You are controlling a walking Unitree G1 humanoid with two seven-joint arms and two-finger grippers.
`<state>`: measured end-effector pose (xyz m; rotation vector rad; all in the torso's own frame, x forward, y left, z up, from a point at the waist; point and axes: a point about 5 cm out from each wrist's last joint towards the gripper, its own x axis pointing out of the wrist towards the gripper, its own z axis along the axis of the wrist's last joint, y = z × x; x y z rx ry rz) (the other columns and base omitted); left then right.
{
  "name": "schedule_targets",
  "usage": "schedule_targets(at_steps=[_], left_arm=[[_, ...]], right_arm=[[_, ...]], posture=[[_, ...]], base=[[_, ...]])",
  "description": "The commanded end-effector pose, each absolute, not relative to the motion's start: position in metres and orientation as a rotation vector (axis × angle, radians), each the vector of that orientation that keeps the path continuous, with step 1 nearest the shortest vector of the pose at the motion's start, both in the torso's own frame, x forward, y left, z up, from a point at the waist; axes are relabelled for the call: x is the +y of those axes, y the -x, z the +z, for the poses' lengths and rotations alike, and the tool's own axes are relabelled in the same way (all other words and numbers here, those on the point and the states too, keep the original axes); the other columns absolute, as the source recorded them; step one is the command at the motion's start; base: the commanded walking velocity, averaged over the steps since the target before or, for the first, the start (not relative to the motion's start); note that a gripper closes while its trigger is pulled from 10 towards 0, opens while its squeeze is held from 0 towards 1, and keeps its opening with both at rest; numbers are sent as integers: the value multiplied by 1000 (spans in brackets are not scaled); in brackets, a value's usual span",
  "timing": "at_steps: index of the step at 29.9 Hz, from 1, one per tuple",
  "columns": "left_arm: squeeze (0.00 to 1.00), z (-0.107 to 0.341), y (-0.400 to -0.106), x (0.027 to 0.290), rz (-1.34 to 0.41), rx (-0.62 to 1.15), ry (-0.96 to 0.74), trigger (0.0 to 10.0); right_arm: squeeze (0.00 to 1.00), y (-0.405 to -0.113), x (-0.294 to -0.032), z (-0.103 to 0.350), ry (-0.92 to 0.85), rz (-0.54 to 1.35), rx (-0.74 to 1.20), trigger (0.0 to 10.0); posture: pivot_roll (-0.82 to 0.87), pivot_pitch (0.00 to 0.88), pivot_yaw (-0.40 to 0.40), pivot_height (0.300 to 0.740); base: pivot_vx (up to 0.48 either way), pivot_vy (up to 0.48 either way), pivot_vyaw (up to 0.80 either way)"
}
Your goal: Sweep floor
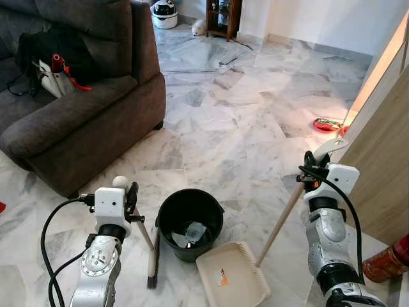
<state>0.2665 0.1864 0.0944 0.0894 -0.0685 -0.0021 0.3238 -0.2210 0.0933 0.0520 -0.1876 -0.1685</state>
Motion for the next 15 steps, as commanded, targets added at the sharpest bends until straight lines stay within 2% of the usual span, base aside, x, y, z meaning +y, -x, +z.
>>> schedule_targets(at_steps=[1, 15], left_arm=[[0, 104, -268, 185, -12, -128, -100, 10000], [0, 105, -267, 184, -15, -128, -98, 10000]], right_arm=[[0, -323, -225, 98, -68, -187, -225, 10000], [0, -325, -219, 99, -79, -170, -232, 10000]], posture=[[110, 38, 28, 740], [116, 66, 23, 740]], base=[[0, 0, 0], [0, 0, 0]])
